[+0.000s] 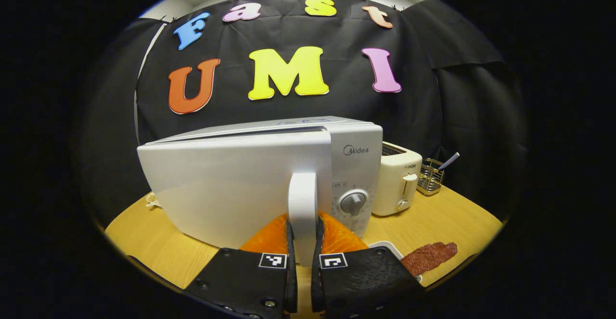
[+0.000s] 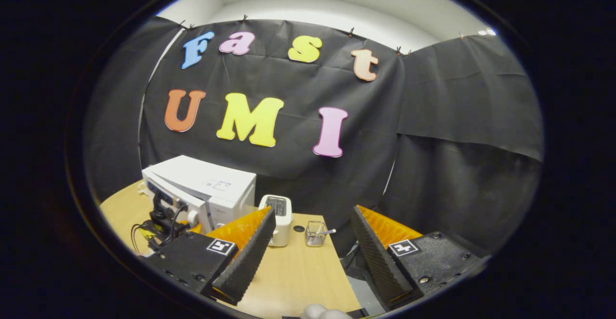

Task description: Open the microwave oven with the left hand, put the food in, and close the microwave oven.

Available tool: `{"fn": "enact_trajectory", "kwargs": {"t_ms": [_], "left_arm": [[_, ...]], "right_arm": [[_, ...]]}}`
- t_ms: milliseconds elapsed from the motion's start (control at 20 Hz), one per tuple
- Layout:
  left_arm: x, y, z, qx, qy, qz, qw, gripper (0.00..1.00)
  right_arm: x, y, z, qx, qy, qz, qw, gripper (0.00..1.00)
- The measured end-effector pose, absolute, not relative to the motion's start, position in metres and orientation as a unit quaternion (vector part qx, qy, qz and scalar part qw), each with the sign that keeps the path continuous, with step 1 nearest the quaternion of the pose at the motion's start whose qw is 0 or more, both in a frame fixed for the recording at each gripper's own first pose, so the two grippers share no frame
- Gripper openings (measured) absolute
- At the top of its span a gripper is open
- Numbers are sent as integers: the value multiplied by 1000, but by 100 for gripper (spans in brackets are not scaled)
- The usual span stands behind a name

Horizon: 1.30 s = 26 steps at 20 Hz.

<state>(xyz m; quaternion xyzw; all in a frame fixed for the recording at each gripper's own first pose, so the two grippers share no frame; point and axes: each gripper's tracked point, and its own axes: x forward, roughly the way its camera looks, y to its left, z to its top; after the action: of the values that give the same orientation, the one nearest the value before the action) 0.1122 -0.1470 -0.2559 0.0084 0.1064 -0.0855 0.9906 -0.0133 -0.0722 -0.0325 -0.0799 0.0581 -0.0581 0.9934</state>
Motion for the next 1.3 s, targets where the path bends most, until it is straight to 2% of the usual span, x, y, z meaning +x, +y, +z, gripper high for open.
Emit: {"fn": "enact_trajectory", "kwargs": {"t_ms": [200, 250, 300, 350, 400, 450, 950, 1300], "left_arm": [[62, -116, -260, 8, 129, -81, 988, 11], [52, -107, -260, 10, 133, -81, 988, 11], [42, -99, -262, 10, 137, -79, 987, 11], [33, -90, -263, 10, 142, -76, 987, 11], [24, -80, -263, 8, 146, -70, 987, 10], [16, -70, -265, 9, 150, -65, 987, 11], [-48, 54, -274, 28, 165, -4, 986, 11], [-62, 117, -286, 2, 177, -48, 983, 12]], "right_arm": [[-15, -51, -34, -73, 57, -32, 995, 100], [-15, -45, -30, -69, 55, -26, 996, 96], [-16, -39, -28, -67, 51, -20, 996, 100], [-18, -32, -25, -64, 48, -15, 997, 96], [-20, -25, -24, -61, 46, -9, 997, 96], [-22, -18, -24, -59, 45, -3, 997, 100], [-49, 59, -31, -47, 50, 41, 997, 100], [-64, 112, -38, -43, 57, 64, 995, 100]]}}
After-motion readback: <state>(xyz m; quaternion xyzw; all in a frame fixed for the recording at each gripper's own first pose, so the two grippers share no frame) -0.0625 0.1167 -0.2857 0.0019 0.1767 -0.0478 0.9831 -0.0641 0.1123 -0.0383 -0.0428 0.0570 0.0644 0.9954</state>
